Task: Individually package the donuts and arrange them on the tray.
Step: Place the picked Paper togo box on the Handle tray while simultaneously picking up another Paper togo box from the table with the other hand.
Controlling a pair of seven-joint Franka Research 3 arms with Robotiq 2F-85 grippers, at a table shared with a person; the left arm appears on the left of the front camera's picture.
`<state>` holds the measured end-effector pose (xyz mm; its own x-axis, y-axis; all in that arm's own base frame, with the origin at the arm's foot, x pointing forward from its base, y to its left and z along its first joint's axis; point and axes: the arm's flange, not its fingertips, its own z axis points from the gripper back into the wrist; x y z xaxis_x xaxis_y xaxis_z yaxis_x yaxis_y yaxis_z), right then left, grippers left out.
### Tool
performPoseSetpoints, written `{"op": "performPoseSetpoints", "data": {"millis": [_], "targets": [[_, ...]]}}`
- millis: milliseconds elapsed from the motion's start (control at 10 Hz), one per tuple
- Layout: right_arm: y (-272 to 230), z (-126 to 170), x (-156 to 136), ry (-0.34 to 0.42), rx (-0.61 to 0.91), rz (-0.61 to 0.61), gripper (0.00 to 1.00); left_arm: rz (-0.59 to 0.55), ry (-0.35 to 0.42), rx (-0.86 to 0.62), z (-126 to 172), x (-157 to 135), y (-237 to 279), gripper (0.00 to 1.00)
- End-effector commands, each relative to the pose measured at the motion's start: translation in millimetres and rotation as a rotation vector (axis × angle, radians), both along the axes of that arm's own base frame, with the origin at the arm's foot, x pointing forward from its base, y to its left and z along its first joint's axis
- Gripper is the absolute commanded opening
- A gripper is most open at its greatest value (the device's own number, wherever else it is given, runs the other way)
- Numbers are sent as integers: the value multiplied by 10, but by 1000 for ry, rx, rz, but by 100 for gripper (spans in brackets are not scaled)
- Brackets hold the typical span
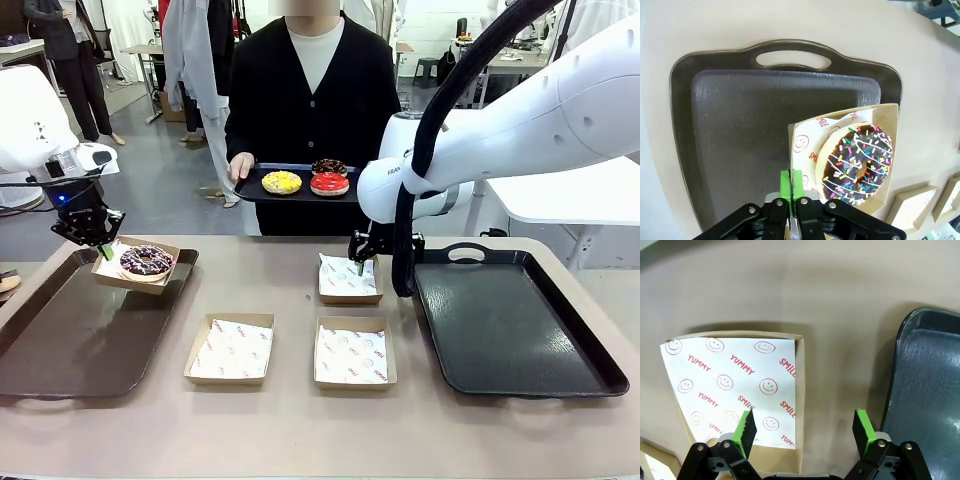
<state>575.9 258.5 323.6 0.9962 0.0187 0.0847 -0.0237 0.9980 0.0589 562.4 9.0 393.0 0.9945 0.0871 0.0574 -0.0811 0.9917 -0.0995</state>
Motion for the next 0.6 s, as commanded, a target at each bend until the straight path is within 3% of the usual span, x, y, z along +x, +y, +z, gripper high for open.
{"op": "performPoseSetpoints", "data": {"millis": [0,500], "targets": [[73,-67,61,-34,-37,-30,100,18,-11,24,-42,40,-62,1],[65,-100,81,-59,-21,-54,100,31,-31,50,-106,143,-145,1]]}}
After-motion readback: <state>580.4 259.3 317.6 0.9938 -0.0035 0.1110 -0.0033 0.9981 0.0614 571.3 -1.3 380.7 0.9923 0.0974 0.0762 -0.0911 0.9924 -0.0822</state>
